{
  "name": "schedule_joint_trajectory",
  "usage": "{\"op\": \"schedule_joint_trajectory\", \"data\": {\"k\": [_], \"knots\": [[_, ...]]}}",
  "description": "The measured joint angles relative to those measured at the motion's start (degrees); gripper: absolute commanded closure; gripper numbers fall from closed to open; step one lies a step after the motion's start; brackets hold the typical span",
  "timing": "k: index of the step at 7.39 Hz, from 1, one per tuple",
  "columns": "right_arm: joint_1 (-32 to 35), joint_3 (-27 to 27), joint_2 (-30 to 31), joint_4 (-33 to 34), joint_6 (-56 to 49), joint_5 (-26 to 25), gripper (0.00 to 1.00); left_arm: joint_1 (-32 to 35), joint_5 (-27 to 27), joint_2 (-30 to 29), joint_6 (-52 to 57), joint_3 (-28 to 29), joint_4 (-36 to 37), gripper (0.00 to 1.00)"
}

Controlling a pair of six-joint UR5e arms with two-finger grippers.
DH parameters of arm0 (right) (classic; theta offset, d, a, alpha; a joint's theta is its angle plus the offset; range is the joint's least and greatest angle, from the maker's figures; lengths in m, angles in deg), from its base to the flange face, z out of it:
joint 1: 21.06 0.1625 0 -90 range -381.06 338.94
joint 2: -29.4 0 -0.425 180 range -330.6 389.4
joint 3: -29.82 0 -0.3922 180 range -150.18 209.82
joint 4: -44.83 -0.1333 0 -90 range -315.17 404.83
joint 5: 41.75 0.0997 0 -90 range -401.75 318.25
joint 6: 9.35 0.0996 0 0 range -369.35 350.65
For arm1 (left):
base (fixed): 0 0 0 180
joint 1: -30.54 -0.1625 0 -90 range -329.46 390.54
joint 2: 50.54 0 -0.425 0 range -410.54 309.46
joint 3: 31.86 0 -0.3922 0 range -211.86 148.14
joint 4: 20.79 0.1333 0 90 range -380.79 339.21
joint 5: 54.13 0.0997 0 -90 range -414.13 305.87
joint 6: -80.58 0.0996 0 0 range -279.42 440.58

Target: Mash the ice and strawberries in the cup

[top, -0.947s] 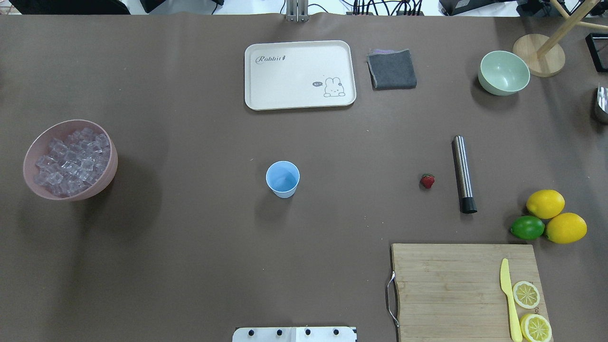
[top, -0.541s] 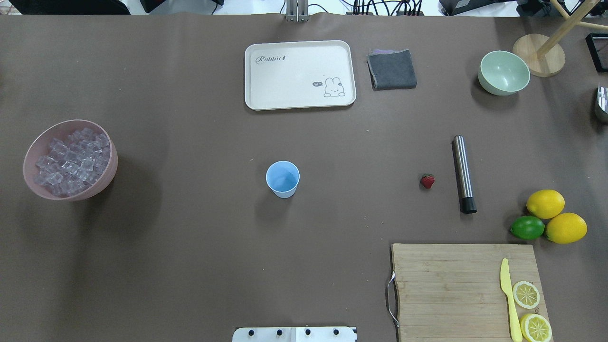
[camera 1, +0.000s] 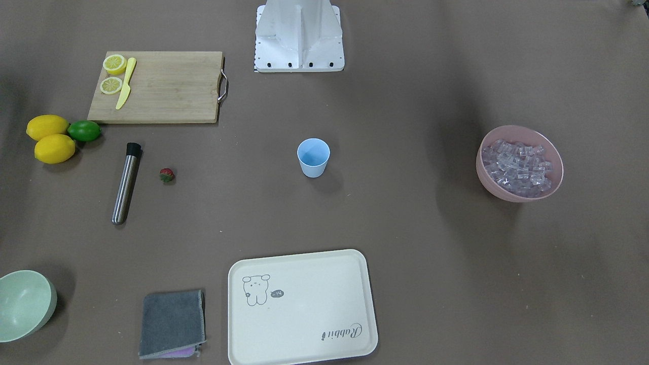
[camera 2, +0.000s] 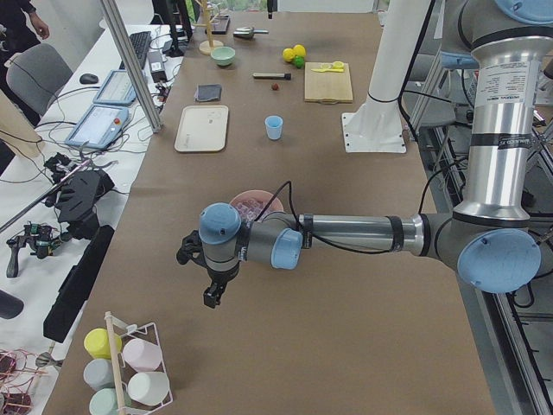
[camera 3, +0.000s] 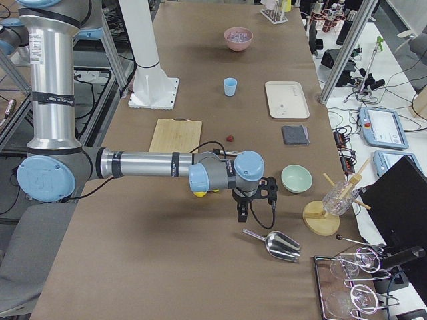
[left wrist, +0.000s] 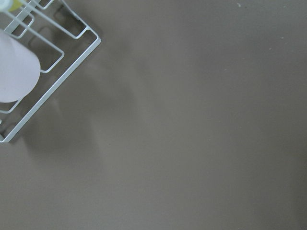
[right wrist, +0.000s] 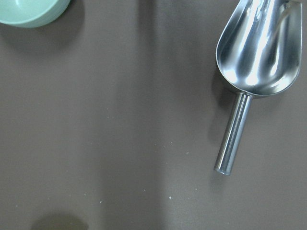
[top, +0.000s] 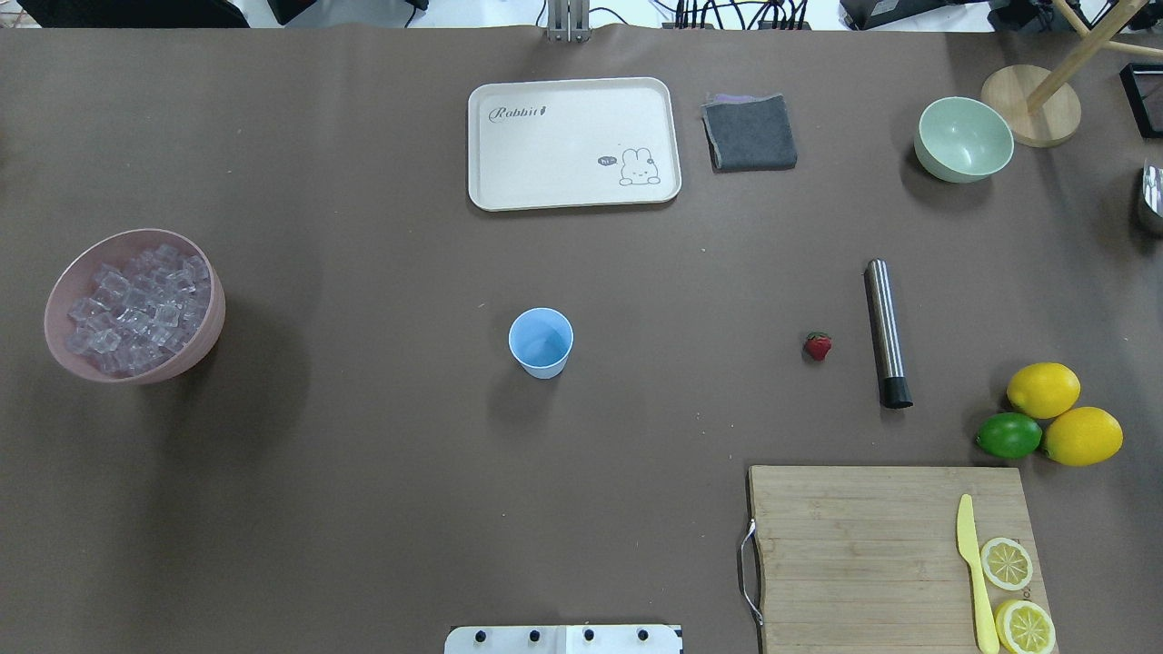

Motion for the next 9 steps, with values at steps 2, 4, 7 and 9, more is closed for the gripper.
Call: {"op": "schedule_joint_trajectory", "data": {"k": [2, 4, 7, 9], "knots": [[-0.1, -0.1, 0.9, -2.5, 0.0, 1.2, 0.0, -1.4, -1.8, 0.4, -5.0, -1.9, -0.2, 0.02], [-0.2, -0.3, 1.7, -5.4, 0.0, 1.4, 0.0, -2.8, -2.1, 1.0, -6.9, -4.7, -0.4, 0.07], [-1.3, -0.6, 2.0, -8.0, 0.2, 1.6, 0.0, -9.3, -2.1, 1.0, -17.0, -10.6, -0.5, 0.04], [-1.5, -0.7, 2.1, -8.4, 0.2, 1.7, 0.0, -14.0, -2.1, 0.9, -29.7, -13.3, -0.6, 0.04]]}}
